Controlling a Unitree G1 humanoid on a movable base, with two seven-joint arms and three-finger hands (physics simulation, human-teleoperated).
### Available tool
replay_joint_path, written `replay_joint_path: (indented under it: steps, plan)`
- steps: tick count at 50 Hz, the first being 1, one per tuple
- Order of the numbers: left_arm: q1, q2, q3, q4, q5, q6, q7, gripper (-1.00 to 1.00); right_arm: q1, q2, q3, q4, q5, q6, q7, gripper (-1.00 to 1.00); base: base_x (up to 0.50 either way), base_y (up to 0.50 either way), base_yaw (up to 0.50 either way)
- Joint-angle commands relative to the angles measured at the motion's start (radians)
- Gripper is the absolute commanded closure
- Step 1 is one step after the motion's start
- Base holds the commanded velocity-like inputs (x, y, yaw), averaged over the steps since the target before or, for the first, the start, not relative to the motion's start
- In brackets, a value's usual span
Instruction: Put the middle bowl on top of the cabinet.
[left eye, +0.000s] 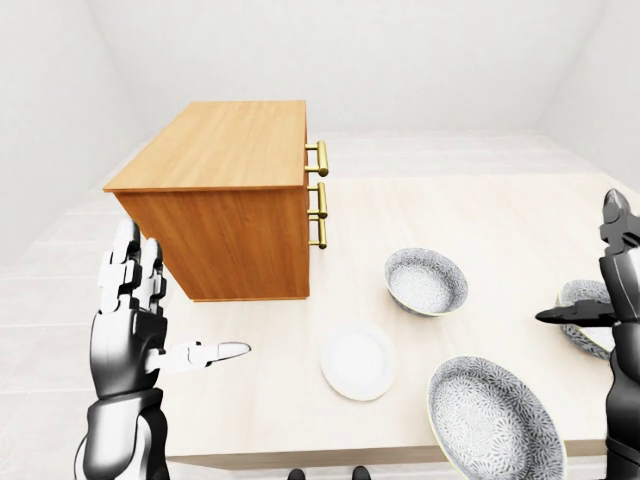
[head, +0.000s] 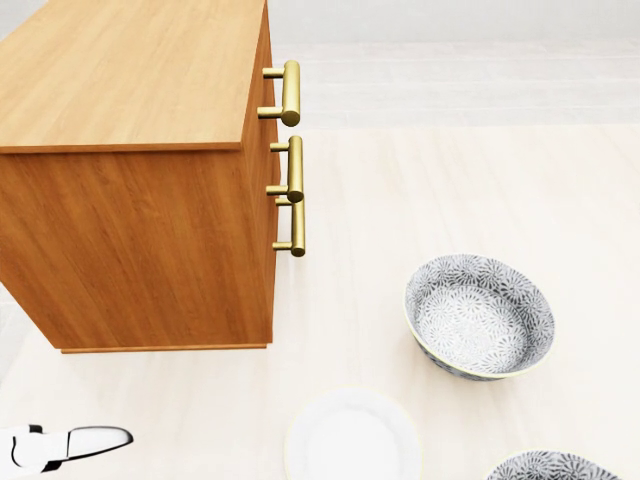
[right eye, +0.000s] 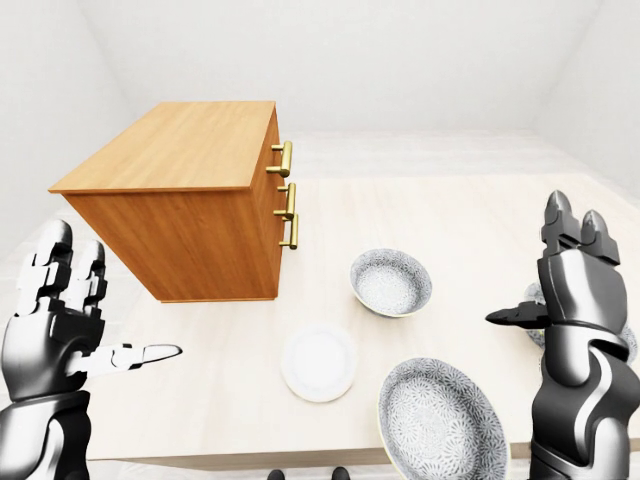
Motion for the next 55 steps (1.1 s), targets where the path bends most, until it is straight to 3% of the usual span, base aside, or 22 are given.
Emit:
replay_joint_path:
  steps: [1, 3, 12, 23, 41, 55]
  plan:
    - [-0.010, 0.000, 0.003, 0.004, 0.005, 0.000, 0.000, -1.00, 0.011, -0.072, -0.041, 0.145, -0.226, 0.000, -0.019, -1.00, 0.00, 0.00, 0.00]
    - [0.000, -0.001, 0.007, -0.008, 0.000, 0.000, -0.002, -1.00, 0.016, -0.088, -0.046, 0.188, -0.269, 0.000, -0.048, -1.00, 0.00, 0.00, 0.00]
    - [0.007, -0.004, 0.033, -0.030, -0.017, 0.000, -0.011, -1.00, 0.070, -0.054, -0.049, 0.193, -0.329, 0.000, 0.035, -1.00, 0.00, 0.00, 0.00]
    - [0.048, -0.027, 0.043, -0.050, -0.009, 0.000, -0.044, -1.00, 0.090, -0.032, -0.069, 0.237, -0.371, 0.000, 0.021, -1.00, 0.00, 0.00, 0.00]
    - [0.057, -0.045, 0.017, -0.067, 0.036, 0.000, -0.040, -1.00, 0.108, -0.062, -0.118, 0.352, -0.361, -0.038, -0.030, -1.00, 0.00, 0.00, 0.00]
    - [0.063, -0.048, 0.029, -0.048, 0.028, 0.000, -0.048, -1.00, 0.037, -0.147, -0.078, 0.558, -0.329, -0.003, -0.094, -1.00, 0.00, 0.00, 0.00]
